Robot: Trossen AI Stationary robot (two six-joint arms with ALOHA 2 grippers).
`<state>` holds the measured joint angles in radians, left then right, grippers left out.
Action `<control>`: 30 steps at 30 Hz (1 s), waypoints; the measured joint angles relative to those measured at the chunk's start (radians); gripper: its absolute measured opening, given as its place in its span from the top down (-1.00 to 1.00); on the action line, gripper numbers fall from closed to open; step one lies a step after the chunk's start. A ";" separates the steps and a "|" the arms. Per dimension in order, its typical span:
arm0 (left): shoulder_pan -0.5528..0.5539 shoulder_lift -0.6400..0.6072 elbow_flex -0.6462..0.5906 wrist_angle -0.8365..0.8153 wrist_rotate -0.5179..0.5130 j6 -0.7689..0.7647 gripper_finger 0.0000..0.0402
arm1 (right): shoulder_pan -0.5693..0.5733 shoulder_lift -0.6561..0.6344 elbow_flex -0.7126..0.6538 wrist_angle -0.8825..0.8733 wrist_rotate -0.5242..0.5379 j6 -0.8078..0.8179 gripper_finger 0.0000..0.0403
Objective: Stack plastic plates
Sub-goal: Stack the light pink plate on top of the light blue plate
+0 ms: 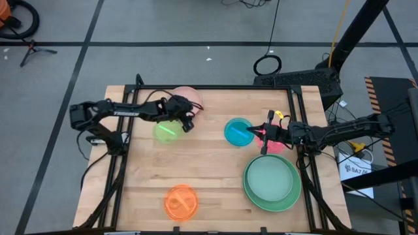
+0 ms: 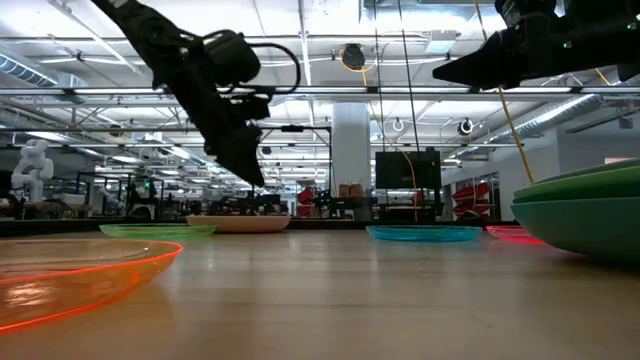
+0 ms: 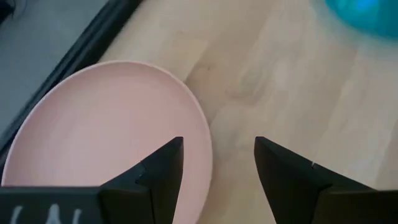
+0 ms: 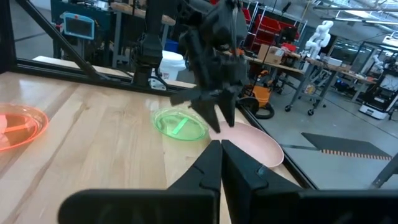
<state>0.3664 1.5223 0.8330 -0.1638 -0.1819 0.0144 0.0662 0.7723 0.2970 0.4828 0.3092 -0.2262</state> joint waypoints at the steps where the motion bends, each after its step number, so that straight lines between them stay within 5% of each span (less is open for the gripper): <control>1: 0.001 0.019 0.007 -0.002 0.000 0.037 -0.01 | 0.000 0.000 0.000 0.000 0.000 -0.002 0.99; 9: 0.010 0.147 0.064 -0.004 0.001 0.159 -0.01 | 0.000 0.000 0.000 0.000 0.000 -0.003 0.99; 30: 0.070 0.306 0.112 -0.017 -0.008 0.081 -0.01 | 0.000 0.000 0.000 -0.005 0.002 0.001 0.99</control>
<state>0.4362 1.8278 0.9451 -0.1805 -0.1903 0.0956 0.0662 0.7727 0.2970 0.4778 0.3107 -0.2249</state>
